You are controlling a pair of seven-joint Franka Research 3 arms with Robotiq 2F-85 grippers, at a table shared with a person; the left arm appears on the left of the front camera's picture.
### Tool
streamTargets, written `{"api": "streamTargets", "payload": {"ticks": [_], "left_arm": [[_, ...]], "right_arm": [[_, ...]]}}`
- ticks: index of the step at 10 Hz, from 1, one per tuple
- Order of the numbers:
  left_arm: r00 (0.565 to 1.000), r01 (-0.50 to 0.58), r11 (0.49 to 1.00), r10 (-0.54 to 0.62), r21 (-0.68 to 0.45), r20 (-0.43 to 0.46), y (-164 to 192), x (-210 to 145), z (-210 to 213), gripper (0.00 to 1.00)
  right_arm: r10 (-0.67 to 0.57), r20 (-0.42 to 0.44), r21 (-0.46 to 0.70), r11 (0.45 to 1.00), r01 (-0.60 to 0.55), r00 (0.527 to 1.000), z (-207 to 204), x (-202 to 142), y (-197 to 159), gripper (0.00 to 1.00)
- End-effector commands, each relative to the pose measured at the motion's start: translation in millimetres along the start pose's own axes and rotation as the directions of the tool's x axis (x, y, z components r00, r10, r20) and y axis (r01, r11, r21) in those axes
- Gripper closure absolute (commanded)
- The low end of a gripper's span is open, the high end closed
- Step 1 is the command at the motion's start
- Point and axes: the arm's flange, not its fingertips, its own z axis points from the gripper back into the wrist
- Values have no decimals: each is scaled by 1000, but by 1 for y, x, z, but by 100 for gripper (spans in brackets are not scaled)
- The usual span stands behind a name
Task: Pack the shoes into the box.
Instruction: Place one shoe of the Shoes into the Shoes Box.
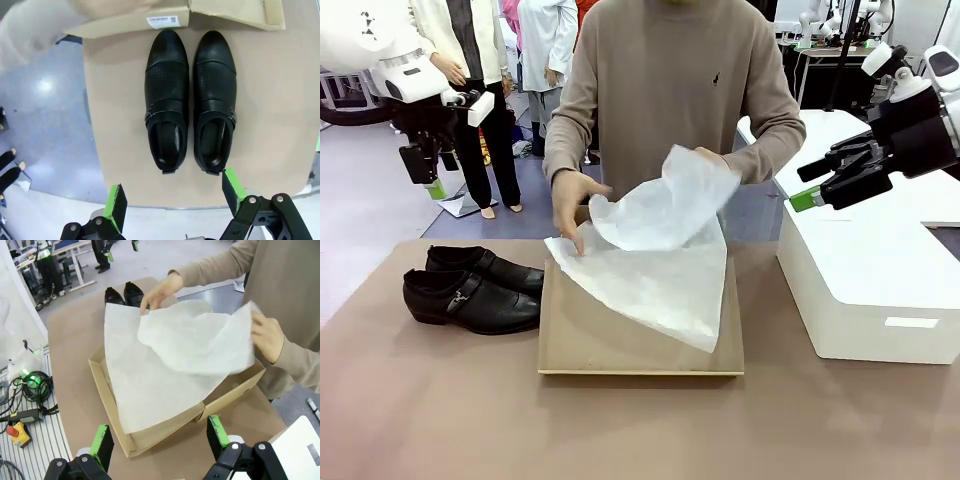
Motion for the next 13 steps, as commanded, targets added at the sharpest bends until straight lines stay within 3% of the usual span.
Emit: {"api": "streamTargets", "payload": {"ticks": [1, 5, 13], "left_arm": [[1000, -3, 1000, 3, 2, 0, 0, 0, 1, 0], [1000, 3, 1000, -3, 1, 0, 0, 2, 0, 0], [997, 60, 998, -59, 20, -52, 42, -18, -75, 0]], "right_arm": [[26, 30, 9, 1000, -26, 999, -3, 0, -4, 0], [26, 30, 9, 1000, -26, 999, -3, 0, -4, 0], [26, 30, 9, 1000, -26, 999, -3, 0, -4, 0]]}}
